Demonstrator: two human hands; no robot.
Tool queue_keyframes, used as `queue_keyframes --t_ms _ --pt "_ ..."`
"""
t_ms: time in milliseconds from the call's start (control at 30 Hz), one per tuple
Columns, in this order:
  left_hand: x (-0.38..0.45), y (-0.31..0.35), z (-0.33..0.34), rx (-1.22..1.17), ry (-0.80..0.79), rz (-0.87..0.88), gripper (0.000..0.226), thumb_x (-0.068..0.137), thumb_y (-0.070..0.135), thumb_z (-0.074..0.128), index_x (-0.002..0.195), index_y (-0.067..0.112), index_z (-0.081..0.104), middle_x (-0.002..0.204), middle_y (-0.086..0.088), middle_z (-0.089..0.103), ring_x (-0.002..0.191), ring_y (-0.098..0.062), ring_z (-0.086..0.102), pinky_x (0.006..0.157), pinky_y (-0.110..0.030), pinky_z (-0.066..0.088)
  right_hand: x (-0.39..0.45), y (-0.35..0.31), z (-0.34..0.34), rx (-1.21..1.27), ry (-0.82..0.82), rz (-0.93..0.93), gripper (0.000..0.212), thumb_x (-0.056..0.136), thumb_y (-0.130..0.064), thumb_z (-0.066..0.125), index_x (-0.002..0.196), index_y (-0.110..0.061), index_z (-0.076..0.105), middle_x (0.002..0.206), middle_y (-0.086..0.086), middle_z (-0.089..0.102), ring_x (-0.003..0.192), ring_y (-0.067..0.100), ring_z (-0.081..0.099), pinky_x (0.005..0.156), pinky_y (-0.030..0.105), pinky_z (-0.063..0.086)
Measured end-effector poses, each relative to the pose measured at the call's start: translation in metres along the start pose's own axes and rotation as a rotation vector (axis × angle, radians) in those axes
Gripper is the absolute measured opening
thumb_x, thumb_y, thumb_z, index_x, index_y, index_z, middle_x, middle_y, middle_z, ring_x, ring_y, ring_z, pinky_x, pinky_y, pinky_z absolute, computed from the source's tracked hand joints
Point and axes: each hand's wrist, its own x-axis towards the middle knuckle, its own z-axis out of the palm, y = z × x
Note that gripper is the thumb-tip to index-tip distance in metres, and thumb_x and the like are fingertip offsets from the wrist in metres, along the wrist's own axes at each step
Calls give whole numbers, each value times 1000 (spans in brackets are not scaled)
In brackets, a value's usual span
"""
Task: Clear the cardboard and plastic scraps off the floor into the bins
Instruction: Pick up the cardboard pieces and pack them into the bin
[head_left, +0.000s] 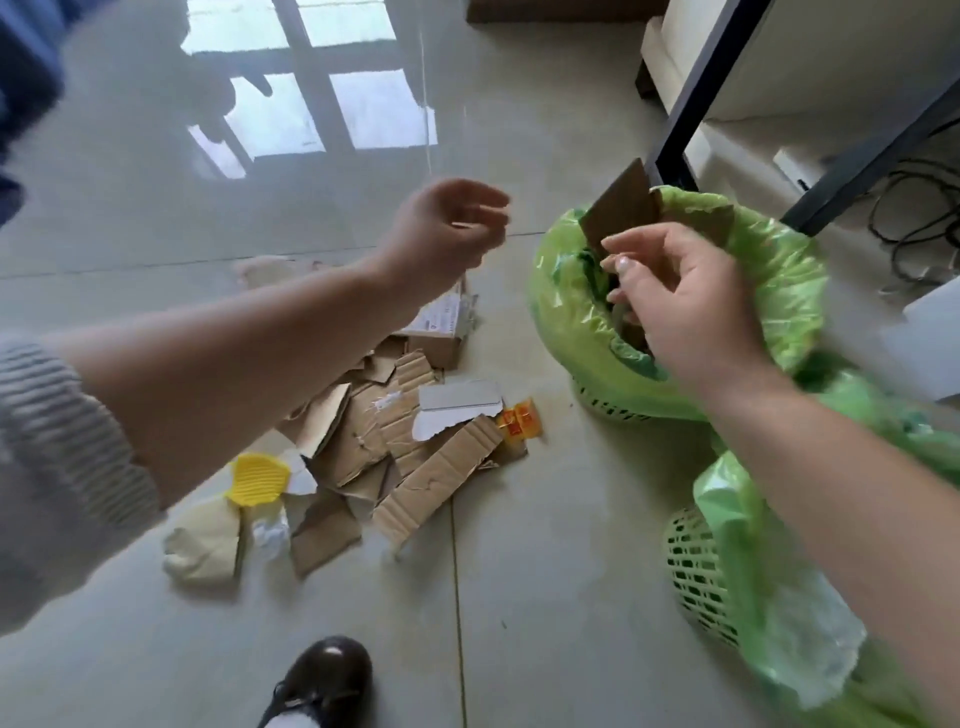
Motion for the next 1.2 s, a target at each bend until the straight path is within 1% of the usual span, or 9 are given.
queue_keyframes --t_ms 133,233,367,533,767,867,967,1133,1200 --pt "-33 -63 -57 85 20 -211 18 88 9 62 104 19 63 102 -2 68 83 -7 65 78 -28 54 -21 4 70 -154 -363 72 14 91 -20 55 98 -28 64 90 -4 67 87 17 66 81 43 55" --pt "-43 -114 -86 129 47 -327 22 86 7 64 105 17 64 101 -2 70 88 -11 67 75 -26 55 -25 19 114 -327 -555 144 18 91 -23 55 107 -22 65 97 -6 67 90 12 63 84 31 51" --pt "-52 -167 -103 248 -6 -409 15 85 9 64 97 18 63 98 -3 68 90 -13 64 82 -27 51 -25 43 149 -467 -611 263 22 90 -24 57 110 -21 64 109 -3 69 94 12 61 79 23 43" --pt "-63 -209 -116 484 41 -471 35 81 21 66 115 16 60 115 -3 64 105 -19 59 92 -34 49 -37 62 172 -707 -734 308 30 88 -23 57 118 -22 60 122 0 62 110 18 59 91 31 47" --pt "-64 -238 -111 677 -23 -476 60 79 23 67 134 18 44 136 -11 45 127 -32 40 107 -40 35 -48 81 195 -1132 -1041 -110 57 88 -16 54 142 -20 34 148 10 32 134 31 33 103 40 36" --pt "-66 -246 -106 751 -45 -436 68 82 21 65 143 16 34 148 -9 37 135 -30 34 112 -39 30 -48 98 207 -1196 -1057 -360 56 78 -13 65 131 -17 47 122 17 52 113 36 51 91 42 43" --pt "-69 -246 -107 774 -60 -422 73 83 21 63 146 17 26 152 -6 32 138 -27 31 113 -38 28 -43 107 215 -1220 -993 -504 44 52 -12 82 92 -15 64 82 11 60 74 30 61 62 35 49" --pt "-75 -230 -111 774 -17 -341 54 86 15 52 139 20 42 139 -5 50 127 -23 46 101 -34 40 -33 114 220 -1164 -1097 -573 20 86 -11 55 105 -12 53 109 12 54 102 31 51 79 38 41" --pt "-76 -225 -116 699 83 -361 44 87 16 49 130 28 52 124 -2 62 112 -23 56 86 -34 48 -30 113 220 -1058 -1153 -434 16 88 -14 52 104 -15 52 110 9 57 105 29 53 79 37 42"
